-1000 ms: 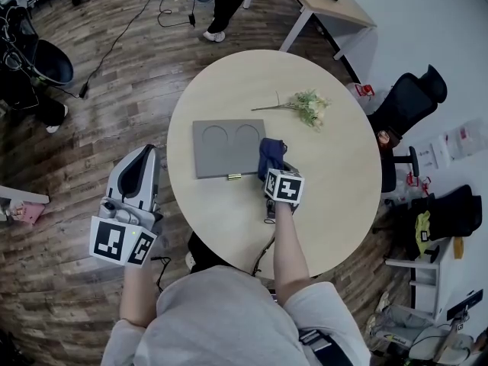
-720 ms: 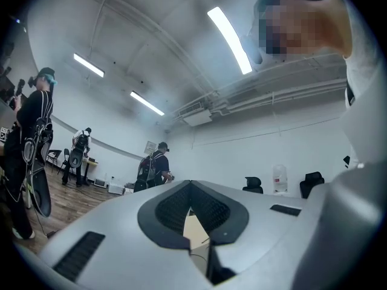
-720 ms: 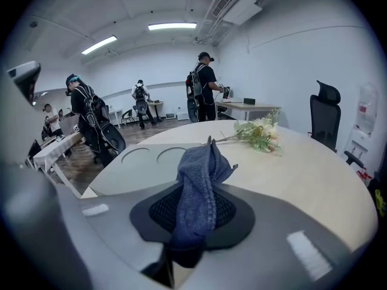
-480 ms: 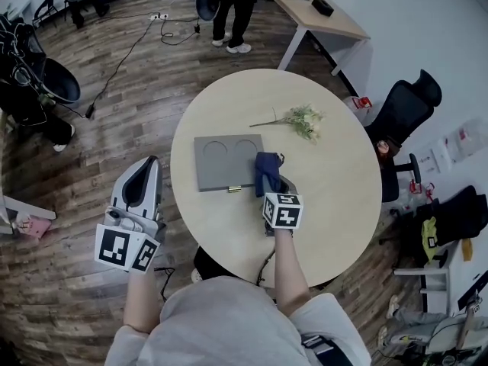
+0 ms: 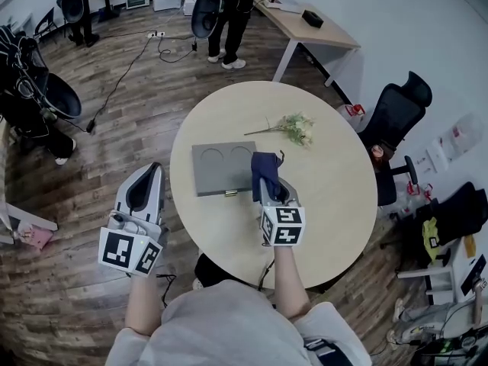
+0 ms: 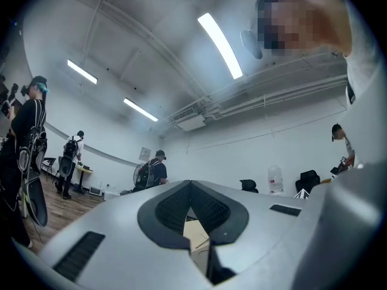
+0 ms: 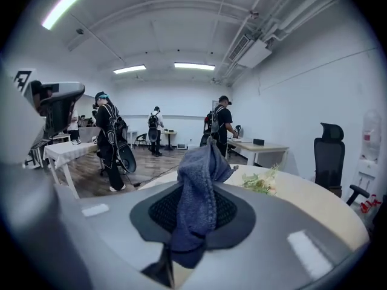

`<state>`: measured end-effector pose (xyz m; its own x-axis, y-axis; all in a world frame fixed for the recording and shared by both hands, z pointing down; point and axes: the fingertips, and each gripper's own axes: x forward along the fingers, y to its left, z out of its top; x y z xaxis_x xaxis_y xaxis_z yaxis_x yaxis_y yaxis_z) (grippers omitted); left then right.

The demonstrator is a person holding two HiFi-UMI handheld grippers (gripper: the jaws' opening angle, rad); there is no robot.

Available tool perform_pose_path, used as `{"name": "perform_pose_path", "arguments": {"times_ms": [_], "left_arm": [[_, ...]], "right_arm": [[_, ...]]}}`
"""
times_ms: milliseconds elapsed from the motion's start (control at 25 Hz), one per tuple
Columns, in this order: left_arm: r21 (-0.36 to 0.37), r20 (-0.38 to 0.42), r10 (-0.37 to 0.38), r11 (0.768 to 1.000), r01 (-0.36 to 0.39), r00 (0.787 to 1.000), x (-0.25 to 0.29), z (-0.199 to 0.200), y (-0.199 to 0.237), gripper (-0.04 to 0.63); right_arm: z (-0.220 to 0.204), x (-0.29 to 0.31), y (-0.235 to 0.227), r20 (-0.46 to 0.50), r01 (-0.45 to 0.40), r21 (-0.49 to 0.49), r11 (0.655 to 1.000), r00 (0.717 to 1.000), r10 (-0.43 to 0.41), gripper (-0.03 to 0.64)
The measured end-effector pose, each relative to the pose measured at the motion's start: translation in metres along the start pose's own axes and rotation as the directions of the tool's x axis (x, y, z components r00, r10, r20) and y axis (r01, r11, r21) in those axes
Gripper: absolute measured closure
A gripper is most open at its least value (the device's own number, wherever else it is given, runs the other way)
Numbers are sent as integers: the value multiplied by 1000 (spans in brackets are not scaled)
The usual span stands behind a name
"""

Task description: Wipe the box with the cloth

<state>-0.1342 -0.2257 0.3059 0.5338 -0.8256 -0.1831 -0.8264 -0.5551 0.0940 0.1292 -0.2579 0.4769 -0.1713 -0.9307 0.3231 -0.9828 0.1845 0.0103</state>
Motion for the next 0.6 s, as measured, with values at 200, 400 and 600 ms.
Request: {"name": "perform_pose_path", "arguments": {"times_ms": [200, 400, 600], "left_arm": [[14, 13, -4, 1000, 4, 1000, -7, 8, -7, 588], [32, 23, -4, 999, 3, 1000, -14, 17, -16, 588], [60, 37, -1, 998, -1, 999, -17, 26, -26, 588]], "right_arm": [[29, -23, 10, 75, -3, -47, 999, 997, 7, 531], [55, -48, 13, 156, -5, -51, 999, 988, 13, 531], [77, -71, 11, 228, -5, -56, 998, 973, 18, 532]]}}
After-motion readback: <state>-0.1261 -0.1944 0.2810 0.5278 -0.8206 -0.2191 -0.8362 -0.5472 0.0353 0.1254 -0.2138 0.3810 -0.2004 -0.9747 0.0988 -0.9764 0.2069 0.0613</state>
